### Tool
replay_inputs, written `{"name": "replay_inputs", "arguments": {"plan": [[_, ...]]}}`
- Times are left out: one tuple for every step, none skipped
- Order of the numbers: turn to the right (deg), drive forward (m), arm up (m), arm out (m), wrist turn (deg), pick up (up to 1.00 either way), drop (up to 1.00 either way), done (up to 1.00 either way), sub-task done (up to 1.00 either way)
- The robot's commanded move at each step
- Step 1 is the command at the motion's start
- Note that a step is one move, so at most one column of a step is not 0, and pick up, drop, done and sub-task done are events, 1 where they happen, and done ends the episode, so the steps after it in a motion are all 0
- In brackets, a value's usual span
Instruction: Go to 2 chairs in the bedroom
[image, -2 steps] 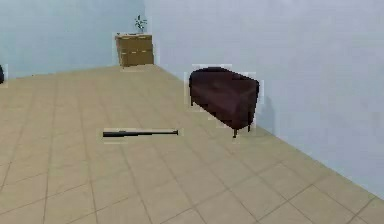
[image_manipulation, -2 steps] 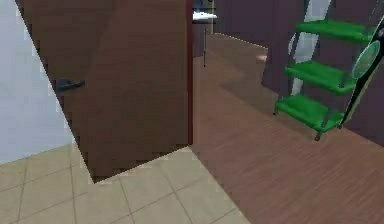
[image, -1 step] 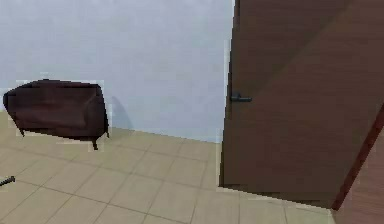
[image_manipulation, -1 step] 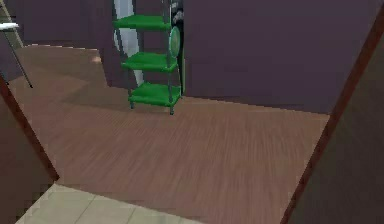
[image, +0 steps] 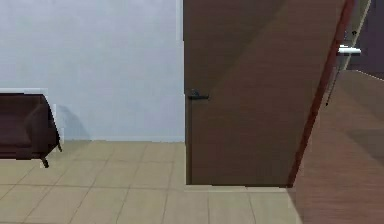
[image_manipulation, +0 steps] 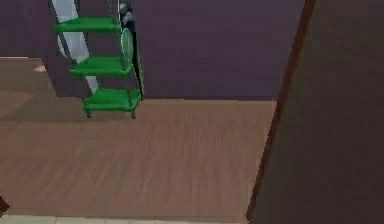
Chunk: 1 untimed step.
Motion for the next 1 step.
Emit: {"name": "replay_inputs", "arguments": {"plan": [[0.0, 0.15, 0.00, 0.00, 0.0, 0.00, 0.00, 0.00, 0.00]]}}
